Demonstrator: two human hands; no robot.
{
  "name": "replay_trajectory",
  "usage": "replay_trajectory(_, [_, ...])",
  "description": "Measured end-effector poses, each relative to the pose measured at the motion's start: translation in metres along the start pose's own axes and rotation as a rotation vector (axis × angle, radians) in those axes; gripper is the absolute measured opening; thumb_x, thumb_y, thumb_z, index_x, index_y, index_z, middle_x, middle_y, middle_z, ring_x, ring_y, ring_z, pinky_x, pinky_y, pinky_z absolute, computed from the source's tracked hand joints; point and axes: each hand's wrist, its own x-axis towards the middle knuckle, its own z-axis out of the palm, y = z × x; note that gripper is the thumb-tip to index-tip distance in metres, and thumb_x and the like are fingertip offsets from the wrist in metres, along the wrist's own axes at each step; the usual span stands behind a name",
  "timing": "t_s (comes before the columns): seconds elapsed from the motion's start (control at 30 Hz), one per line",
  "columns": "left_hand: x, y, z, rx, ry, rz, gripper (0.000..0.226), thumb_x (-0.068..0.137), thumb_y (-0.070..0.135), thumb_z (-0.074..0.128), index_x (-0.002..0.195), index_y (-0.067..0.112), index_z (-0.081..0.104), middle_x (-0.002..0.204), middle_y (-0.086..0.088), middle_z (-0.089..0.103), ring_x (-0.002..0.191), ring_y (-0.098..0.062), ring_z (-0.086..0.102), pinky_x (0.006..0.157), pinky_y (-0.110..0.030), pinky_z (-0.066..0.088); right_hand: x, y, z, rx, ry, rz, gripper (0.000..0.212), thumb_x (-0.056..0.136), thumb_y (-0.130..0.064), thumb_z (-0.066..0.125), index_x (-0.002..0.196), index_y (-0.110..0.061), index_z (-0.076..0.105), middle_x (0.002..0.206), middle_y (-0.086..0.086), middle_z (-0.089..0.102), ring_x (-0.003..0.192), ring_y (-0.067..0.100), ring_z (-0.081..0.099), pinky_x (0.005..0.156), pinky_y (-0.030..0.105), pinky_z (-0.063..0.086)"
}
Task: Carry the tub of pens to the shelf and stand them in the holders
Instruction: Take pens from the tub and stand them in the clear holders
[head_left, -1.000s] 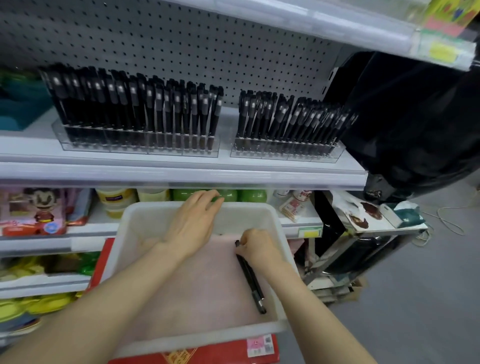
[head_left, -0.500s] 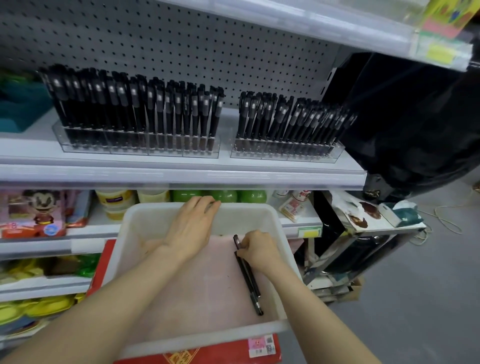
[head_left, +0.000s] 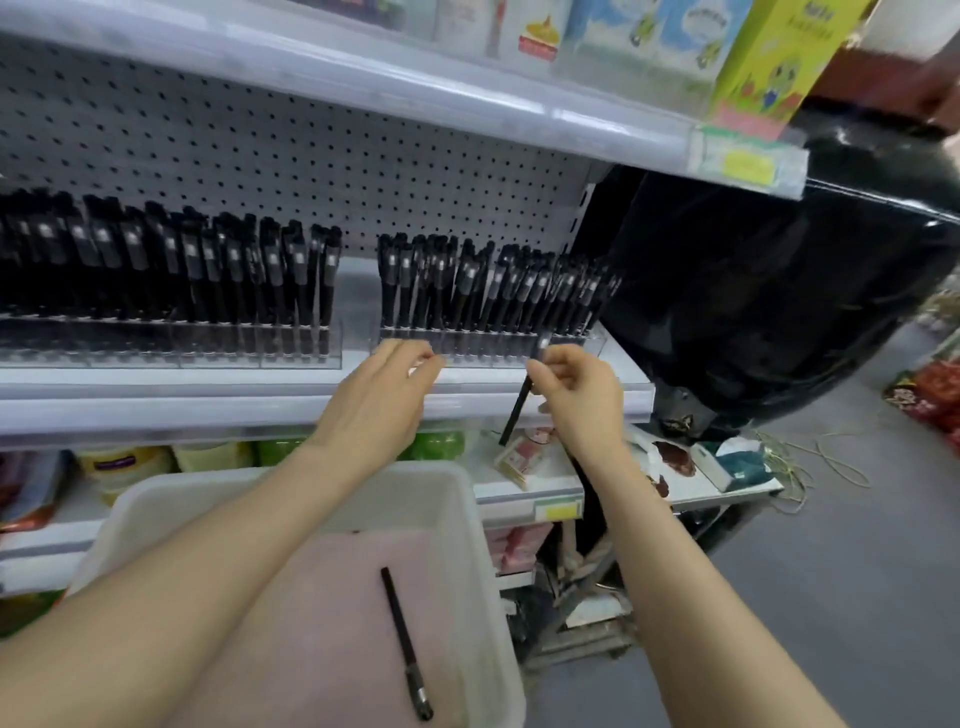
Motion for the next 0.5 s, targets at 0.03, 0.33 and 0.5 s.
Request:
replay_trajectory(0.03, [0.009, 0.003, 0.002, 0.009, 0.003, 0.002, 0.053, 0.073, -0.007, 0.068, 0.125, 0.003, 0.06, 0.125, -0.012, 0.057, 0.113, -0.031, 0.05, 0.074, -0.04, 0.055, 0.008, 0.002, -0.011, 0.005, 0.047, -0.007, 0.011, 0.092, -0.027, 0.065, 0.097, -0.017, 0.065, 0.081, 0.0, 0.069, 0.071, 0.016, 0.067, 0.067, 0.038, 0.06])
replay_trajectory(0.33, [0.045, 0.013, 0.025, 0.079, 0.056, -0.043, 0.056, 0.071, -0.007, 0.071, 0.125, -0.002, 0.06, 0.119, -0.015, 0.059, 0.109, -0.033, 0.05, 0.084, -0.042, 0.051, 0.082, 0.016, -0.067, -0.012, 0.339, -0.096, 0.019, 0.093, -0.029, 0.063, 0.104, -0.015, 0.068, 0.081, -0.005, 0.069, 0.077, 0.012, 0.068, 0.079, 0.039, 0.059])
replay_trajectory(0.5, [0.048, 0.014, 0.026, 0.074, 0.071, -0.064, 0.052, 0.073, -0.006, 0.066, 0.124, 0.001, 0.061, 0.117, -0.013, 0.06, 0.105, -0.032, 0.05, 0.085, -0.044, 0.05, 0.107, 0.012, -0.062, -0.016, 0.339, -0.147, 0.016, 0.094, -0.025, 0.061, 0.104, -0.015, 0.067, 0.082, -0.007, 0.068, 0.077, 0.012, 0.069, 0.078, 0.037, 0.059])
